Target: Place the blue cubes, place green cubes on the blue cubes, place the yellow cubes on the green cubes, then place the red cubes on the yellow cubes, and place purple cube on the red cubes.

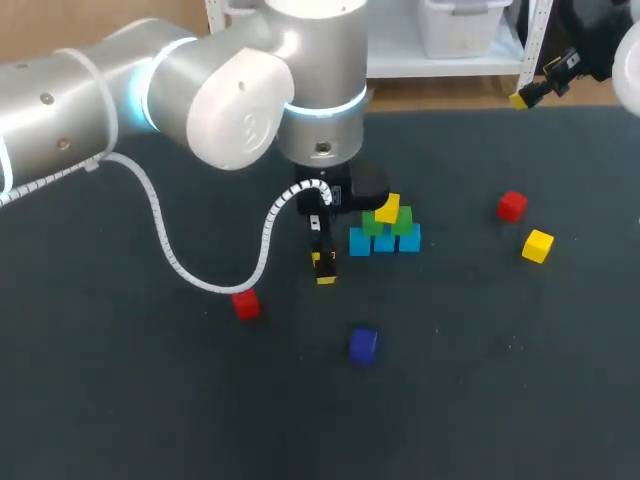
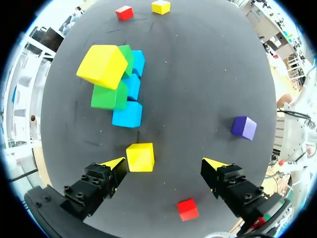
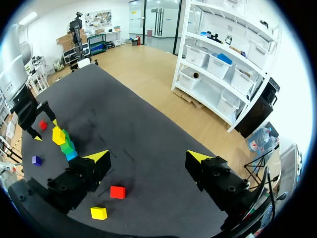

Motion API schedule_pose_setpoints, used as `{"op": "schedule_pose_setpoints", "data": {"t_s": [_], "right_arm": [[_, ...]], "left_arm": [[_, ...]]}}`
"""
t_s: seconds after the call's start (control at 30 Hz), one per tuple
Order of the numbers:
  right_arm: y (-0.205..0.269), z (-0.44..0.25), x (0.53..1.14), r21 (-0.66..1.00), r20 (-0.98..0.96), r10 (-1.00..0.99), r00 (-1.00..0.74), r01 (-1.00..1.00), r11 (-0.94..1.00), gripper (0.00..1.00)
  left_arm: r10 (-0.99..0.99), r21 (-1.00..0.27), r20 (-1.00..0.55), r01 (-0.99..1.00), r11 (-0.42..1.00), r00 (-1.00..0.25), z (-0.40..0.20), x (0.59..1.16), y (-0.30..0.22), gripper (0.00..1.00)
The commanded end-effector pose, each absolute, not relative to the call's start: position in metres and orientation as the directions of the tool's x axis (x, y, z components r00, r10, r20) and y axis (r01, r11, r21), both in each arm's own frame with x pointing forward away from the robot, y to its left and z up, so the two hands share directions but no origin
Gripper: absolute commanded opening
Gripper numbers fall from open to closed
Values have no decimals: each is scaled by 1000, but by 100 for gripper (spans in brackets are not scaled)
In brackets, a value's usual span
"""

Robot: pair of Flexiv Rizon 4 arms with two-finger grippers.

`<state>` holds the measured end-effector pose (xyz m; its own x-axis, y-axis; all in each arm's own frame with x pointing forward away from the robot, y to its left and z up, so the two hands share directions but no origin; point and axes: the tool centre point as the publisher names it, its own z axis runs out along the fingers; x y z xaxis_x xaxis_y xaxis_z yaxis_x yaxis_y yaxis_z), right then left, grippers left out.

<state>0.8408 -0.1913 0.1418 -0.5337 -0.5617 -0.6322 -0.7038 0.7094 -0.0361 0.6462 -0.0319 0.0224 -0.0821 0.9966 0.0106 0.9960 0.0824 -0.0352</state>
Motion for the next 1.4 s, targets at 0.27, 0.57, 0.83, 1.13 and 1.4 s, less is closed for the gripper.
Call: {"op": "schedule_pose_setpoints", "data": {"t_s": [0.27, 0.57, 0.83, 1.13, 1.4], "right_arm": [[-192, 142, 839, -36, -633, -561, -533, -704, 709, 100], [-192, 142, 839, -36, -633, -561, -533, -704, 709, 100], [-192, 142, 839, -36, -633, -561, -533, -704, 709, 100], [-192, 142, 839, -36, -633, -561, -533, -704, 709, 100], [-192, 142, 839, -36, -633, -561, -533, -704, 709, 100]], "left_arm": [[993, -78, 27, 990, 119, -118, 8, 651, -35, 100], [990, -94, 32, 986, 140, -138, 3, 653, -31, 100], [990, -80, 30, 987, 138, -136, 7, 650, -34, 100], [985, -85, 43, 981, 172, -169, 6, 652, -28, 37], [982, -95, 53, 978, 184, -180, 4, 653, -25, 0]]}}
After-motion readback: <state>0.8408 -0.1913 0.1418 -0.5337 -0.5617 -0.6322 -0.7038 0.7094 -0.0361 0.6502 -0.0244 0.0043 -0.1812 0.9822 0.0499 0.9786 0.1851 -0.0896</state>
